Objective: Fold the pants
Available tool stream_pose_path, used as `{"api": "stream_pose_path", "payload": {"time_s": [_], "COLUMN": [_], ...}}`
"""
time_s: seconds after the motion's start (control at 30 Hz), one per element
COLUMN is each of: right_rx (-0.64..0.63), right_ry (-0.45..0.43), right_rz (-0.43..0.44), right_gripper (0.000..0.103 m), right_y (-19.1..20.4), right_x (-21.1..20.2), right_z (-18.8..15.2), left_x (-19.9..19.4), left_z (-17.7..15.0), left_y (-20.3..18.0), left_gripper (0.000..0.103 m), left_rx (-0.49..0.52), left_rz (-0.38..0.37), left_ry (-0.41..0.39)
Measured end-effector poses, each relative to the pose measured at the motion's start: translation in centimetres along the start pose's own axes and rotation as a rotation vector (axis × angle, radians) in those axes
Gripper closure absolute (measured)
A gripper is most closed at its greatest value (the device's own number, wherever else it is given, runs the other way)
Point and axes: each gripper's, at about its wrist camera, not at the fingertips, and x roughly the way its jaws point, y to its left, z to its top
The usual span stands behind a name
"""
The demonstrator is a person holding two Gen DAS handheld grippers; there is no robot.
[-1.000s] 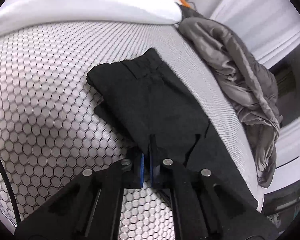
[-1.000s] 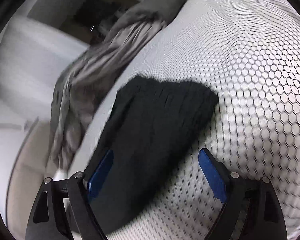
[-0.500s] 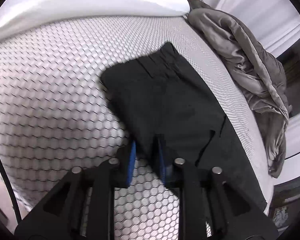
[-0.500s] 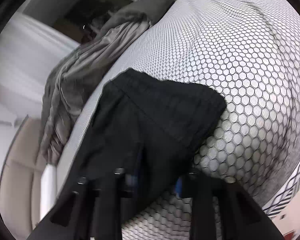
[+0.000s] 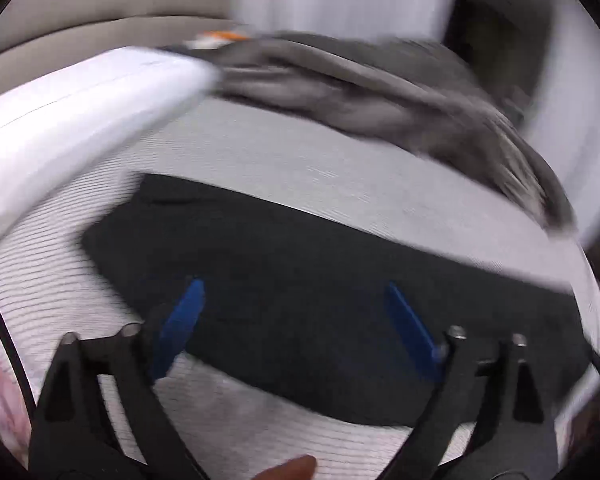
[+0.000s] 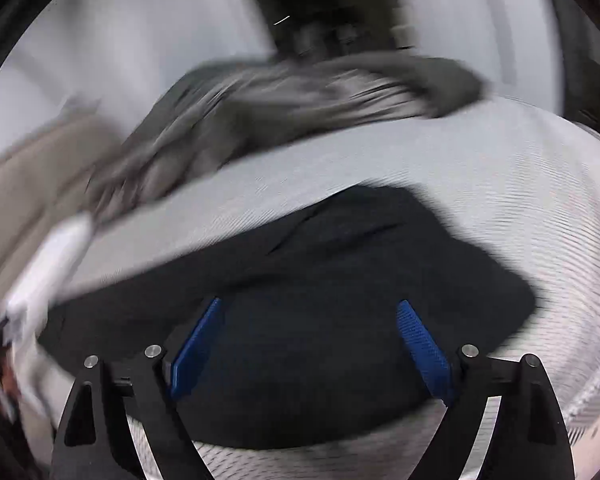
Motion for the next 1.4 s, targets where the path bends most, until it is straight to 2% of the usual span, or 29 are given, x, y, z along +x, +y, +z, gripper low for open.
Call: {"api": "stream_pose_path", "payload": {"time_s": [0.07, 0.17, 0.23, 0.3, 0.33, 0.4, 0.43, 0.5, 0.57, 0.6, 0.63, 0.67, 0.73, 0.77, 0.83, 0.87, 0.93, 1.0, 1.07, 1.13, 1.2, 1.23, 1.27, 1.3, 1.33, 1.37, 1.4], "right_rx": [-0.098, -0.221, -0.306, -0.403, -0.429, -0.425, -0.416, -0.362, -0.282, -0.224, -0.173, -0.135, -0.148, -0.166, -0.175, -0.188, -0.263, -0.387, -0.497, -0.523, -0.439, -0.38, -0.317, -0.283, -0.227, -0.137, -0.102], "right_ry": [0.07, 0.165, 0.205, 0.286, 0.294, 0.28, 0.275, 0.235, 0.178, 0.154, 0.145, 0.125, 0.068, 0.034, 0.023, 0.051, 0.118, 0.186, 0.228, 0.228, 0.202, 0.188, 0.161, 0.146, 0.142, 0.146, 0.136], "right_rz": [0.027, 0.047, 0.072, 0.017, 0.016, 0.027, 0.001, -0.112, -0.301, -0.351, -0.354, -0.32, -0.321, -0.291, -0.189, -0.1, -0.004, 0.023, -0.02, -0.059, -0.13, -0.209, -0.39, -0.499, -0.56, -0.476, -0.45], "right_gripper": [0.011, 0.01, 0.004, 0.003, 0.003, 0.003, 0.003, 0.003, 0.004, 0.004, 0.005, 0.006, 0.006, 0.006, 0.005, 0.005, 0.005, 0.006, 0.006, 0.006, 0.005, 0.005, 0.006, 0.005, 0.005, 0.005, 0.005], "right_y": [3.0, 6.9, 8.9, 10.0, 9.9, 8.3, 6.9, 2.6, -2.5, -4.6, -5.6, -5.9, -4.7, -3.0, 0.0, 2.4, 6.6, 10.2, 12.0, 10.7, 6.1, 3.8, 0.2, -1.5, -3.5, -5.0, -5.5], "right_x": [2.1, 4.6, 6.0, 7.5, 7.5, 6.5, 6.1, 5.1, 4.3, 3.9, 4.0, 3.3, 2.1, 1.3, 1.4, 2.5, 5.2, 7.6, 9.5, 9.6, 8.1, 7.7, 7.5, 7.2, 7.1, 6.9, 6.5], "right_z": [-0.8, -2.9, -4.2, -5.7, -6.1, -5.9, -5.5, -4.5, -3.6, -3.2, -3.2, -2.9, -2.3, -2.0, -1.8, -1.7, -1.9, -3.2, -4.4, -4.4, -4.0, -3.4, -2.7, -2.7, -2.5, -2.2, -2.1], "left_x": [1.2, 3.7, 5.2, 6.3, 6.9, 7.4, 7.2, 7.3, 7.5, 7.3, 7.4, 7.5, 7.4, 7.4, 7.9, 8.4, 9.9, 11.1, 11.6, 11.5, 11.6, 11.7, 11.8, 12.0, 12.0, 11.9, 11.8], "left_z": [-1.7, -4.4, -6.1, -7.4, -8.1, -9.3, -9.2, -9.1, -9.3, -9.2, -9.0, -8.5, -7.6, -7.1, -6.2, -5.9, -6.0, -6.9, -6.8, -6.2, -5.8, -5.7, -5.7, -5.6, -5.5, -5.3, -4.8], "left_y": [-4.2, -9.7, -13.0, -14.6, -14.9, -14.7, -14.2, -13.4, -12.5, -12.3, -12.4, -12.4, -12.4, -12.7, -13.9, -14.6, -16.1, -16.7, -15.8, -14.2, -12.7, -12.1, -11.6, -11.1, -10.8, -10.8, -10.8], "left_gripper": [0.001, 0.001, 0.001, 0.001, 0.001, 0.001, 0.001, 0.001, 0.001, 0.001, 0.001, 0.001, 0.001, 0.001, 0.001, 0.001, 0.001, 0.001, 0.001, 0.001, 0.001, 0.001, 0.001, 0.001, 0.001, 0.001, 0.001], "left_rx": [0.081, 0.182, 0.258, 0.35, 0.397, 0.436, 0.436, 0.436, 0.418, 0.402, 0.388, 0.376, 0.345, 0.337, 0.329, 0.336, 0.409, 0.485, 0.471, 0.422, 0.397, 0.39, 0.384, 0.377, 0.371, 0.368, 0.363], "left_rz": [-0.091, -0.217, -0.226, -0.232, -0.209, -0.177, -0.199, -0.213, -0.205, -0.21, -0.211, -0.203, -0.199, -0.213, -0.225, -0.226, -0.21, -0.155, -0.164, -0.18, -0.147, -0.139, -0.14, -0.121, -0.119, -0.117, -0.11], "left_ry": [0.026, 0.113, 0.171, 0.205, 0.223, 0.241, 0.23, 0.222, 0.227, 0.233, 0.242, 0.244, 0.226, 0.218, 0.218, 0.224, 0.255, 0.287, 0.294, 0.298, 0.291, 0.29, 0.292, 0.294, 0.299, 0.302, 0.299]}}
